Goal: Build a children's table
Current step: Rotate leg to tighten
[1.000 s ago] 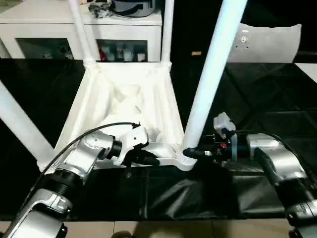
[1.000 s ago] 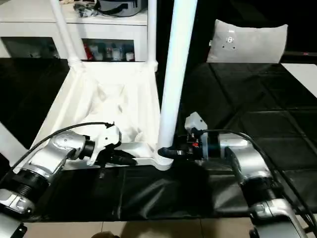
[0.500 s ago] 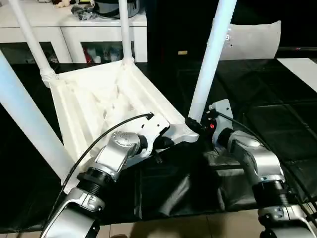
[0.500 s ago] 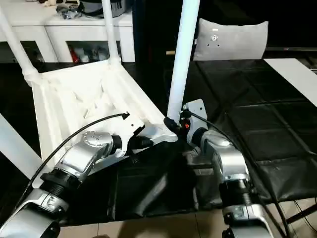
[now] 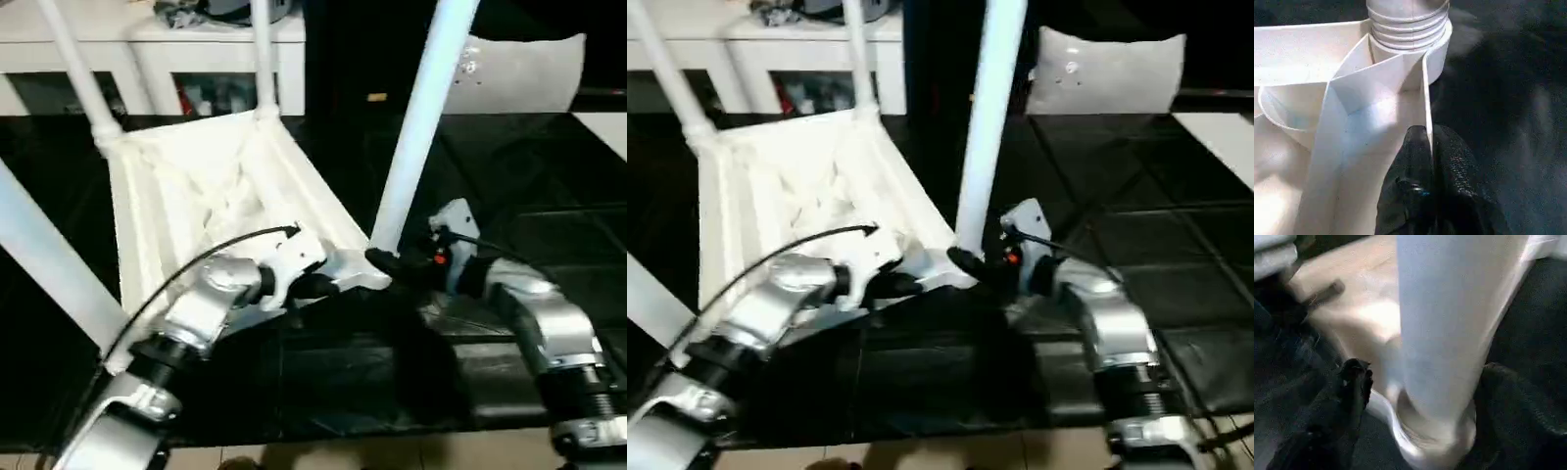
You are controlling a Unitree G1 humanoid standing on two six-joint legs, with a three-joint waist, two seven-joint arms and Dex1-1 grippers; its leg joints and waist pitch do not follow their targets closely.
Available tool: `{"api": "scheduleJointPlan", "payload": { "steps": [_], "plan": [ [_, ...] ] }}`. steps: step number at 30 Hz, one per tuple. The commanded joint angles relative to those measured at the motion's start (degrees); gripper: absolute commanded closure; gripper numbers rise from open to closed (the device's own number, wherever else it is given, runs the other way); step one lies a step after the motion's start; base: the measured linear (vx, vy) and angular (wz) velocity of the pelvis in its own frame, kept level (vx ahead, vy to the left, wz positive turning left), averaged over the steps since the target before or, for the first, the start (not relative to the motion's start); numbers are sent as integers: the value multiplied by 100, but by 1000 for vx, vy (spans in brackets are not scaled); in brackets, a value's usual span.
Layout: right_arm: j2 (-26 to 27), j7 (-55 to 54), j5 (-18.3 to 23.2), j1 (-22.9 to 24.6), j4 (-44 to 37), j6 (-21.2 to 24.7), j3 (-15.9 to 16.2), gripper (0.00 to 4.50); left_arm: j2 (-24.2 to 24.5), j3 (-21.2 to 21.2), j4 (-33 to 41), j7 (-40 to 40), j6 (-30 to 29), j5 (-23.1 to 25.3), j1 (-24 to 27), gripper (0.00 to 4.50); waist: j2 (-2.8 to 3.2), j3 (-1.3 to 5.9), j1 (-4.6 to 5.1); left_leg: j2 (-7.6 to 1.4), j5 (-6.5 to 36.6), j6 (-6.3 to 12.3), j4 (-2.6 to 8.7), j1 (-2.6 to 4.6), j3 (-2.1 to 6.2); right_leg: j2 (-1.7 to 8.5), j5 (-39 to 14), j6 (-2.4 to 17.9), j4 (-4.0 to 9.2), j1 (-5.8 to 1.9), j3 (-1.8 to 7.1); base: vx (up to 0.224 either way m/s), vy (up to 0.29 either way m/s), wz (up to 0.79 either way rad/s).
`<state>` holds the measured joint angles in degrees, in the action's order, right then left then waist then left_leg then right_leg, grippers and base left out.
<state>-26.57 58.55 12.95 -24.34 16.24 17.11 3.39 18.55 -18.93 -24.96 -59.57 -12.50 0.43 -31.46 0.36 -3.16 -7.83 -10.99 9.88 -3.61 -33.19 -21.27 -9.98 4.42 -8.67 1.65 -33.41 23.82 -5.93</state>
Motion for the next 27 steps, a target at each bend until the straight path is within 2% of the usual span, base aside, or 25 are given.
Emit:
{"api": "scheduleJointPlan", "payload": {
  "steps": [1,3,4,5,6,8,12,13,14,18,21,22,26,27],
  "plan": [
    [-220,707,102,-14,-81,-41,165,60,88,-125,205,-524,291,-174,-11,450,-42,419,-23,-233,918,492,298,65,39,427,-1367,971,343,-378,297,0,0,0],
    [-361,1187,228,-41,-36,30,260,60,239,-200,232,-884,437,-242,19,450,-38,391,-88,-254,1149,465,318,90,34,446,-1763,889,391,-360,298,0,0,0],
    [-389,1311,252,-53,-9,27,289,60,291,-228,235,-978,482,-245,25,450,-76,395,-87,-250,1177,448,318,87,35,447,-1859,863,394,-365,292,0,0,0],
    [-417,1456,268,-72,41,-10,321,86,348,-257,229,-1085,544,-242,31,450,-51,405,-113,-263,1201,401,324,96,54,461,-1949,857,385,-360,292,0,0,0],
    [-436,1574,271,-91,89,-60,355,94,418,-291,250,-1221,582,-251,44,450,-72,403,-116,-272,1240,365,326,102,53,459,-1994,858,394,-348,296,0,0,0],
    [-471,1819,341,-121,146,-34,428,99,530,-327,314,-1441,642,-276,70,450,-53,395,-148,-281,1328,313,333,121,59,460,-2060,881,396,-329,301,0,0,0],
    [-503,2097,361,-178,301,-159,526,141,626,-367,368,-1751,747,-343,92,450,-48,388,-206,-286,1490,220,340,151,58,479,-2195,897,407,-316,317,0,0,0],
    [-490,2148,366,-176,320,-180,545,147,646,-384,379,-1813,756,-348,100,450,-108,386,-199,-283,1475,226,339,148,50,477,-2216,881,414,-318,315,0,0,0],
    [-483,2176,370,-173,326,-188,554,159,656,-392,384,-1844,760,-350,105,450,-75,396,-219,-286,1431,220,338,141,63,490,-2231,868,392,-329,315,0,0,0],
    [-422,2323,343,-165,433,-247,613,193,674,-398,374,-1855,791,-349,119,450,-77,407,-230,-285,1387,210,336,120,70,490,-2165,834,384,-335,315,0,0,0],
    [-364,2362,323,-204,624,-364,628,227,656,-394,291,-1840,836,-321,86,450,-89,411,-239,-274,1342,221,324,113,63,490,-2130,861,380,-338,312,0,0,0],
    [-312,2392,304,-227,774,-472,643,227,653,-391,239,-1842,880,-299,72,450,-109,414,-242,-272,1297,234,319,113,60,490,-2116,868,371,-339,310,0,0,0],
    [-244,2503,270,-243,1015,-649,698,252,620,-341,218,-1805,852,-320,64,450,-107,391,-243,-255,1361,235,311,102,61,489,-2401,782,398,-333,309,0,0,0],
    [-213,2543,278,-247,1145,-706,684,262,602,-332,211,-1802,840,-332,60,450,-127,385,-233,-251,1395,230,315,101,61,489,-2547,727,416,-332,303,0,0,0]
  ]
}}
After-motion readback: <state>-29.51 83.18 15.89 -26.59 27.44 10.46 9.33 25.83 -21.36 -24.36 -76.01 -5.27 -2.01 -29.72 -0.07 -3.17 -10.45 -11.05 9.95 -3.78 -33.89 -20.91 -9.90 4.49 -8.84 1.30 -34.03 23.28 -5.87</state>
